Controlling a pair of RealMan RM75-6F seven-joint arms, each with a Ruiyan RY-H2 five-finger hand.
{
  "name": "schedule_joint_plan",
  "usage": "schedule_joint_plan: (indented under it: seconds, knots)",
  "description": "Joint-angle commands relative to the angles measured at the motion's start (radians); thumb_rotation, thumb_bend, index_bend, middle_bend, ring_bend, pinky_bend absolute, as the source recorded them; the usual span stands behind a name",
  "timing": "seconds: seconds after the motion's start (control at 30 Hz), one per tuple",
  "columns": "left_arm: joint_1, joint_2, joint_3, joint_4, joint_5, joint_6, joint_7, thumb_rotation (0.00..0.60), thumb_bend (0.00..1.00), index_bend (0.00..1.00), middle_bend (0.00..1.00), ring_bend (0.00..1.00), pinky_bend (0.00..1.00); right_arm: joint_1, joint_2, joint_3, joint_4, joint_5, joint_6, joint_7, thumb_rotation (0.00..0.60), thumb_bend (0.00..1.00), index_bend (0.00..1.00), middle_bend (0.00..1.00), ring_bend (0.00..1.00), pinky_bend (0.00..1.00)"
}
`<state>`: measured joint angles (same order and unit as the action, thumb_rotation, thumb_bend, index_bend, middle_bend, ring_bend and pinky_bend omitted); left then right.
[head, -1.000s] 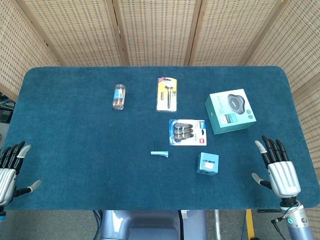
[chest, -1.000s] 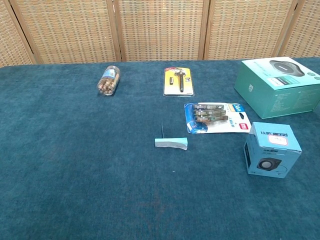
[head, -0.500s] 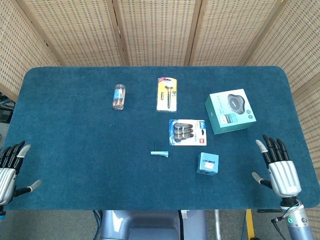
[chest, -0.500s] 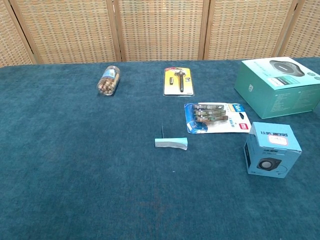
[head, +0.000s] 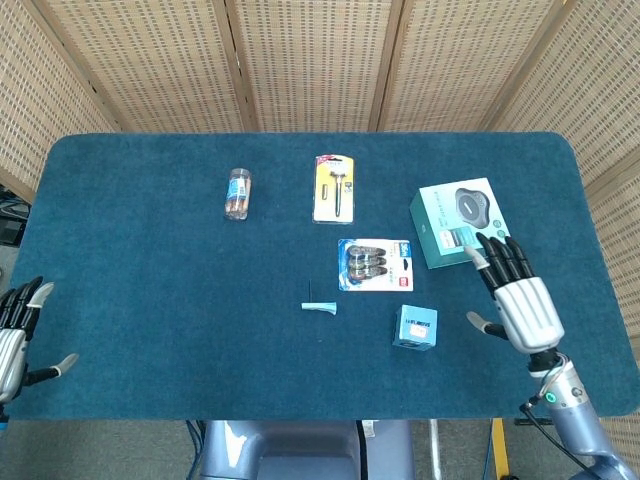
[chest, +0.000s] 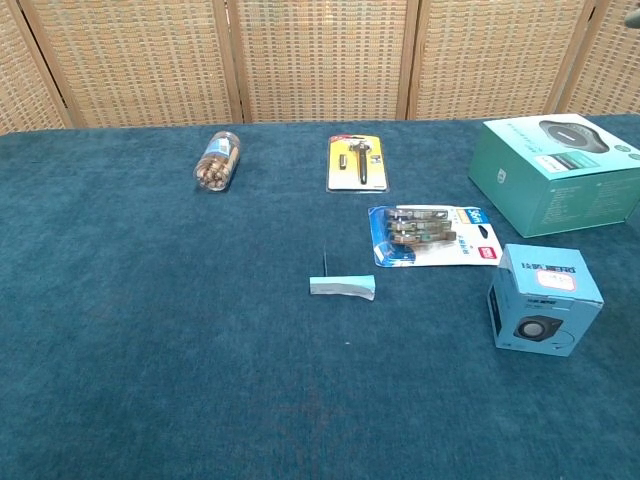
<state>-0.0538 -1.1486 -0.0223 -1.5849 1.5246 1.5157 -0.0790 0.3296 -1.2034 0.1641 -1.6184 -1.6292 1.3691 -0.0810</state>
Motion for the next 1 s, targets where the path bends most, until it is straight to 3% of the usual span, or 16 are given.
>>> schedule_joint_plan:
  seconds: [0.03, 0.1, 0.17, 0.4, 0.57, 0.73, 1.0]
  knots:
    - [-0.008, 0.002, -0.007, -0.002, -0.016, -0.017, 0.001, 0.600, 0.00, 0.00, 0.00, 0.00, 0.00, 0.132, 0.026, 0.055, -0.152, 0.089, -0.203, -0.083, 0.600, 0.00, 0.19, 0.00, 0.00, 0.00]
    - [-0.015, 0.004, -0.013, -0.002, -0.034, -0.036, -0.004, 0.600, 0.00, 0.00, 0.00, 0.00, 0.00, 0.225, -0.021, 0.099, -0.183, 0.191, -0.335, -0.121, 0.600, 0.00, 0.24, 0.00, 0.00, 0.00]
    - [-0.019, 0.007, -0.017, -0.002, -0.044, -0.047, -0.009, 0.600, 0.00, 0.00, 0.00, 0.00, 0.00, 0.288, -0.077, 0.133, -0.177, 0.307, -0.396, -0.207, 0.600, 0.00, 0.28, 0.00, 0.00, 0.00]
    - [-0.030, 0.009, -0.022, 0.002, -0.062, -0.072, -0.012, 0.600, 0.00, 0.00, 0.00, 0.00, 0.00, 0.395, -0.201, 0.159, -0.131, 0.516, -0.457, -0.357, 0.600, 0.05, 0.33, 0.00, 0.00, 0.00]
    - [-0.039, 0.012, -0.026, 0.004, -0.076, -0.093, -0.019, 0.600, 0.00, 0.00, 0.00, 0.00, 0.00, 0.500, -0.316, 0.169, -0.054, 0.710, -0.448, -0.508, 0.600, 0.09, 0.33, 0.00, 0.00, 0.00]
    - [-0.044, 0.018, -0.031, 0.007, -0.091, -0.106, -0.034, 0.600, 0.00, 0.00, 0.00, 0.00, 0.00, 0.569, -0.405, 0.141, 0.004, 0.845, -0.409, -0.632, 0.600, 0.09, 0.35, 0.00, 0.00, 0.00]
    - [-0.050, 0.019, -0.032, 0.011, -0.097, -0.119, -0.041, 0.600, 0.00, 0.00, 0.00, 0.00, 0.00, 0.614, -0.480, 0.123, 0.075, 0.981, -0.391, -0.670, 0.600, 0.21, 0.39, 0.00, 0.00, 0.00]
